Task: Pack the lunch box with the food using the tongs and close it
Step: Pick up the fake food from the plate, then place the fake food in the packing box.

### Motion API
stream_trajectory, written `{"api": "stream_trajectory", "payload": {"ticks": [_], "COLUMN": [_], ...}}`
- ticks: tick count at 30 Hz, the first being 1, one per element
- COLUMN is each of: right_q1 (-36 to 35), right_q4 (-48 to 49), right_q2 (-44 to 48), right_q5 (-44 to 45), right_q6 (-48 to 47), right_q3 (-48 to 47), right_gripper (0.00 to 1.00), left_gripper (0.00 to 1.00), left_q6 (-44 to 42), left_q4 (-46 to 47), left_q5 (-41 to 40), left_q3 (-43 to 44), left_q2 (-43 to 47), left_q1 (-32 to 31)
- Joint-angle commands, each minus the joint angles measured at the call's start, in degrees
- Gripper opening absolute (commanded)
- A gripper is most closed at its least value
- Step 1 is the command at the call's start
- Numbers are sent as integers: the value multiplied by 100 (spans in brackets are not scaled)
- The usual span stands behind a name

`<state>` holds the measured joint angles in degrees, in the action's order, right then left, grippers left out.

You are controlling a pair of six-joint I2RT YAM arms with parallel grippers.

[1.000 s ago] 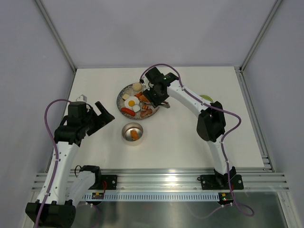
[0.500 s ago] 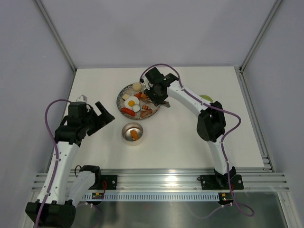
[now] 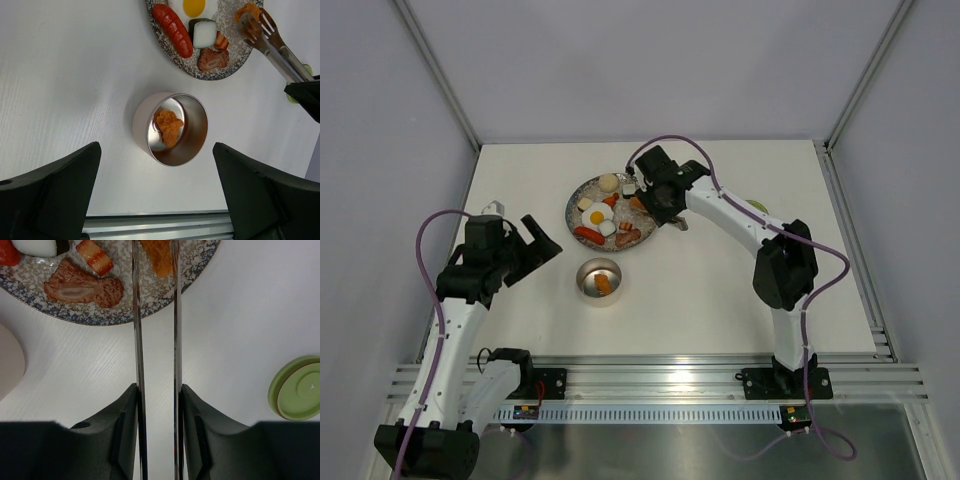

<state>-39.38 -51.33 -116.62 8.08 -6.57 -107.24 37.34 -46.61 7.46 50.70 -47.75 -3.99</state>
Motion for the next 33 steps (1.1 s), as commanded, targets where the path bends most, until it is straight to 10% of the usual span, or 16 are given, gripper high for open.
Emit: {"api": "stream_trajectory", "payload": {"ticks": [1, 33], "right_q1": [-35, -2293], "right_q4": [396, 264], "right_q2": [614, 2645], "right_q5": [194, -403], "right_q6": [199, 2537], "right_q3": [-7, 1768], "right_gripper": [22, 19], "left_gripper": [99, 99], "left_q6": [-25, -210], "left_q4": [257, -129], "left_q5": [115, -114], "left_q3": [-60, 766], "left_q2": [2, -59], "left_q1": [30, 206]}}
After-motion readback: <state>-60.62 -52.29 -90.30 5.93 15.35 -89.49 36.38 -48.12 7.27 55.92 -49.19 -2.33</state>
